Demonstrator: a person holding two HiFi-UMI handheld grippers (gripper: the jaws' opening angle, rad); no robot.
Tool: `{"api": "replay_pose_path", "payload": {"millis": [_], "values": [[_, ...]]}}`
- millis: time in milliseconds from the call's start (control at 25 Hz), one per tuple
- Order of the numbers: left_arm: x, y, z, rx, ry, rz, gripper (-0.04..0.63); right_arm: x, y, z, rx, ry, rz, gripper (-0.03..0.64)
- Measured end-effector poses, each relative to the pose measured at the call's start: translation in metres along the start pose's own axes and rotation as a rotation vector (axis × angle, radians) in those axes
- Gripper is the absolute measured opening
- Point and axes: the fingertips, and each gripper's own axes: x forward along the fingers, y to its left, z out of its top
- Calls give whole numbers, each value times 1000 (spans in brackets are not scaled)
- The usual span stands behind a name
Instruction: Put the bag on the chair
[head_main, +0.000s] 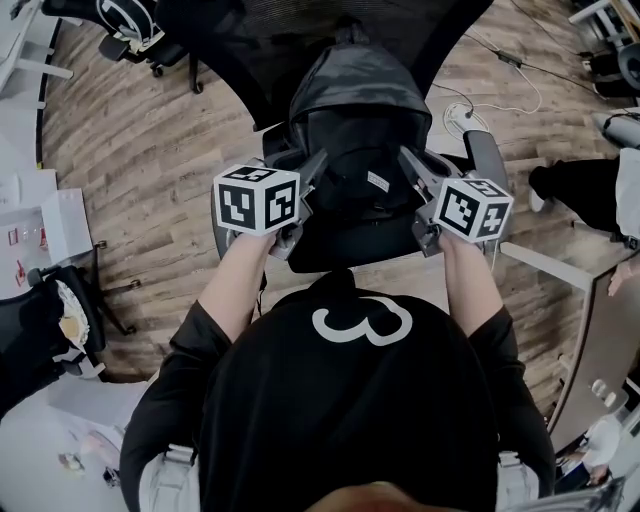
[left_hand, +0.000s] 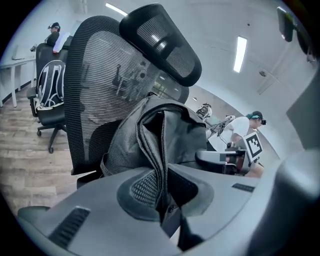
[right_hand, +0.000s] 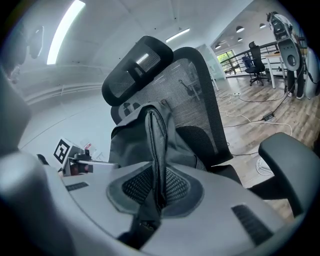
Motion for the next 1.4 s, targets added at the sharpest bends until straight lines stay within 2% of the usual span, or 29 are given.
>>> {"api": "replay_pose_path", "payload": {"millis": [960,1400], "values": [[42,41,-15,-38,-1,19,46,46,-39,-17,23,32,-28,57],[48,43,-19,-46,-17,38,48,45,-40,-23,17,-2,-14,58]]}}
